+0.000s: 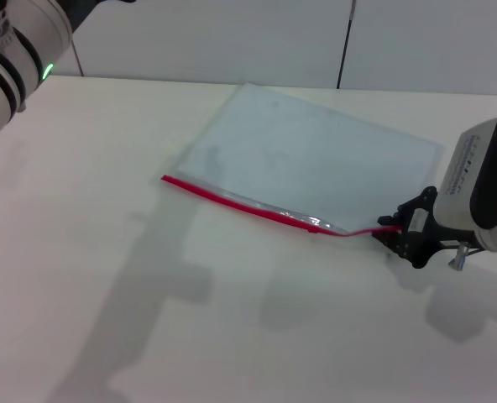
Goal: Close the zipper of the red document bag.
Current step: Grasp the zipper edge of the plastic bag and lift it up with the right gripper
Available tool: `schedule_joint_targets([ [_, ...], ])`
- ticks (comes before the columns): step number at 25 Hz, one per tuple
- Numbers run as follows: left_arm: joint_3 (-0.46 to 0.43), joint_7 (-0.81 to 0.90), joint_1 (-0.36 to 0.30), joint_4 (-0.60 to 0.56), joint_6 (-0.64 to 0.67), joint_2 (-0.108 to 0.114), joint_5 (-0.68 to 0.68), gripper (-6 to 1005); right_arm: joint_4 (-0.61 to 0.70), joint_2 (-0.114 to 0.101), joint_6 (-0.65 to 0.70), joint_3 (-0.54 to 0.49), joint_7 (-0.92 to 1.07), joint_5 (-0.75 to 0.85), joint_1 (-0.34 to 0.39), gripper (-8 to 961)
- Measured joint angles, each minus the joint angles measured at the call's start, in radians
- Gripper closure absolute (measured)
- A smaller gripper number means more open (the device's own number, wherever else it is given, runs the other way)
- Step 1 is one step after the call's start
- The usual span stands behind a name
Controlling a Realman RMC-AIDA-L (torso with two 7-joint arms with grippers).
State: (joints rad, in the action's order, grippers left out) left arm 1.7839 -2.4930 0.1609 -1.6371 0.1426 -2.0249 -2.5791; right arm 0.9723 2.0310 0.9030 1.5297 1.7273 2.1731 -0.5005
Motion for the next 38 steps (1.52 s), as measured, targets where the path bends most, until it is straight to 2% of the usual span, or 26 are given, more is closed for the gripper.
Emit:
schedule_joint_targets([
  [6, 0.000, 0.004, -0.004, -0.009, 0.005, 0.004, -0.005, 551, 0.061, -0.001, 0.038, -0.055, 0.007, -0.021, 0.027, 794],
  [13, -0.010, 0.010, -0.011, -0.029, 0.013, 0.000, -0.010, 550, 0.249, -0.001, 0.100, -0.127, 0.043, -0.021, 0.119, 851],
  [15, -0.009, 0.011, -0.011, -0.035, 0.020, 0.000, -0.011, 550, 0.268, -0.001, 0.104, -0.132, 0.047, -0.021, 0.129, 863],
  [20, 0.032, -0.006, 0.018, -0.067, 0.146, 0.008, -0.012, 550, 0.336, 0.000, 0.120, -0.144, 0.070, -0.021, 0.158, 892],
  [27, 0.073, -0.053, 0.050, -0.082, 0.216, 0.015, -0.033, 547, 0.350, 0.000, 0.128, -0.146, 0.082, -0.021, 0.163, 906],
  [30, 0.048, -0.045, 0.047, -0.078, 0.162, 0.018, -0.120, 543, 0.350, 0.000, 0.128, -0.146, 0.082, -0.021, 0.162, 906],
  [32, 0.009, -0.040, 0.031, -0.055, 0.061, 0.020, -0.213, 541, 0.350, 0.000, 0.128, -0.146, 0.082, -0.024, 0.162, 906],
  [33, -0.029, -0.024, 0.008, -0.011, -0.084, 0.021, -0.291, 541, 0.349, 0.000, 0.128, -0.146, 0.082, -0.031, 0.161, 906],
  [34, -0.029, -0.024, 0.008, -0.011, -0.084, 0.021, -0.291, 541, 0.349, 0.000, 0.128, -0.146, 0.082, -0.031, 0.161, 906],
  [38, -0.068, 0.040, -0.012, 0.104, -0.359, 0.031, -0.316, 541, 0.347, 0.000, 0.128, -0.145, 0.082, -0.040, 0.160, 907],
])
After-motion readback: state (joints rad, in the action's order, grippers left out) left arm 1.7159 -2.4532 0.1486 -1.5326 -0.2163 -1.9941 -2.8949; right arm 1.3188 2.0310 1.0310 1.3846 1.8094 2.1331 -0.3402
